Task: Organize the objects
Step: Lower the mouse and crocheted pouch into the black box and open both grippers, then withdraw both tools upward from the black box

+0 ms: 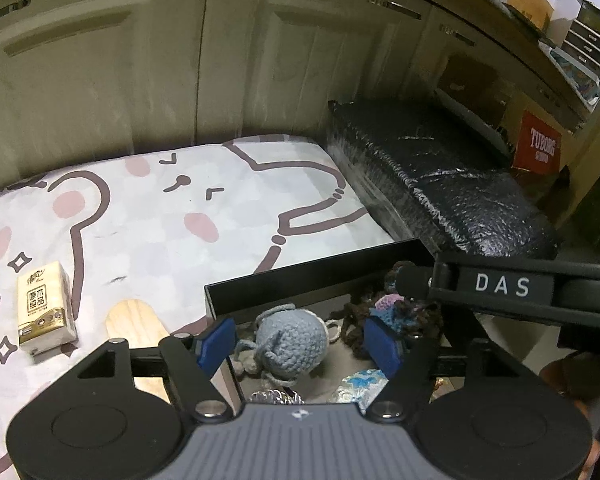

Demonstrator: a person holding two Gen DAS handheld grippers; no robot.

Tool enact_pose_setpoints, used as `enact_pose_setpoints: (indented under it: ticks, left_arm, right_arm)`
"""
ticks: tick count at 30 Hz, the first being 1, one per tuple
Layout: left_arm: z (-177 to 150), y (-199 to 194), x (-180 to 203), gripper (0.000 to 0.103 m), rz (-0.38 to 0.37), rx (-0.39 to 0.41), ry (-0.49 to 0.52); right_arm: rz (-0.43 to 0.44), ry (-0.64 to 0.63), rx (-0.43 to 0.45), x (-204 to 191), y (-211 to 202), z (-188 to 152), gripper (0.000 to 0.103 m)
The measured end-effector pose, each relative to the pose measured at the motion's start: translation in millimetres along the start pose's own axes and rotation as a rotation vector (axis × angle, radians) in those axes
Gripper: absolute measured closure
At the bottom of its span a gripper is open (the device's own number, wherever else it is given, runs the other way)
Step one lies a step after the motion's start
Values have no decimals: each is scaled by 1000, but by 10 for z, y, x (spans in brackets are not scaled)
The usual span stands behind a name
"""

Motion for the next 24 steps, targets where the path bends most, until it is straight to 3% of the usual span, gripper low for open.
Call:
enact_pose_setpoints:
  ticks: [8,24]
  left_arm:
    - [16,-118,-40,21,24,6,-12]
    - [-23,-419,-221,13,79,7,-54]
  right_arm:
    - [-7,-31,17,-8,-113,0,36]
    - [-21,-124,57,-47,-398,-37,33]
Point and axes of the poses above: each gripper's, at about its wrist camera, not at the fingertips, and y roughly the way its jaws point, x to its right, z to its top, the point moved 9 cm from there along y, roughly the way its jaws point, and after that the axes turned 9 degrees about -z, right-handed, at the moved point
